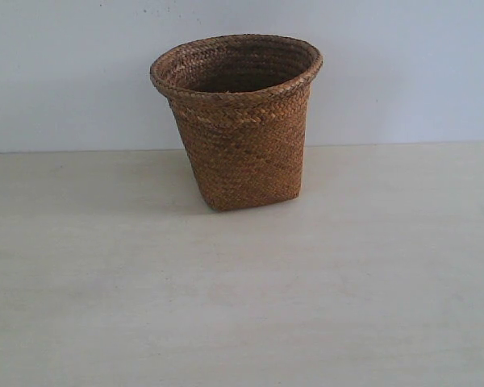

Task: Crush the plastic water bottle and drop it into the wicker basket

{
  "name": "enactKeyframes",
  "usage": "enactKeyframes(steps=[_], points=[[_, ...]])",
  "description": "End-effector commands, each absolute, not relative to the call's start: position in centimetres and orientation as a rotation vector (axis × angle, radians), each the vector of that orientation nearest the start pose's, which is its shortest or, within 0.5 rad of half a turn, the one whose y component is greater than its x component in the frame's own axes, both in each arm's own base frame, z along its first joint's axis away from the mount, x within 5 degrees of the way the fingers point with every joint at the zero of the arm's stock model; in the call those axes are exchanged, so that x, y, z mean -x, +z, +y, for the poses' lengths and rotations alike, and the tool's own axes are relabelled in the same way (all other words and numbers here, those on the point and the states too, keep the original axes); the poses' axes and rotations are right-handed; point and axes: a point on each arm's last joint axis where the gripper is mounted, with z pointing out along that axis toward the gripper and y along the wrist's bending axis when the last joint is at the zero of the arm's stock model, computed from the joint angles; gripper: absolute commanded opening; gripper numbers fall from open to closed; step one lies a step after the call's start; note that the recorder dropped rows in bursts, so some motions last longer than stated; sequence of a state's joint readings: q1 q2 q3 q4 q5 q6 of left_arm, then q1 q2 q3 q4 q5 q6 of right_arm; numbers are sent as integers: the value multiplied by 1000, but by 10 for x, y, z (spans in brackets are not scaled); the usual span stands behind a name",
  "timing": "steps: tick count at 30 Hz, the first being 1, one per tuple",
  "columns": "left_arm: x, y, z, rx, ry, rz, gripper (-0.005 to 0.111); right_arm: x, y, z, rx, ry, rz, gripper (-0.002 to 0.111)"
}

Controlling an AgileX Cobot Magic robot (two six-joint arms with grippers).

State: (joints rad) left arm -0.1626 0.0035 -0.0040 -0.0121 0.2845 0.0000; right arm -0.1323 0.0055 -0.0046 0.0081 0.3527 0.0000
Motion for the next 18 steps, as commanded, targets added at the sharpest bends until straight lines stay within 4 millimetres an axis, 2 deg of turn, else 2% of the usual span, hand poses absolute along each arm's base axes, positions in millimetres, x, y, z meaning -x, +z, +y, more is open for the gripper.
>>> enactKeyframes(steps=[1, 18], points=[[-54, 188, -9, -129, -132, 1758, 4, -53, 182, -4, -65, -58, 1833, 0], [-54, 188, -9, -130, -132, 1761, 4, -53, 182, 0, 4, -6, 1834, 0]])
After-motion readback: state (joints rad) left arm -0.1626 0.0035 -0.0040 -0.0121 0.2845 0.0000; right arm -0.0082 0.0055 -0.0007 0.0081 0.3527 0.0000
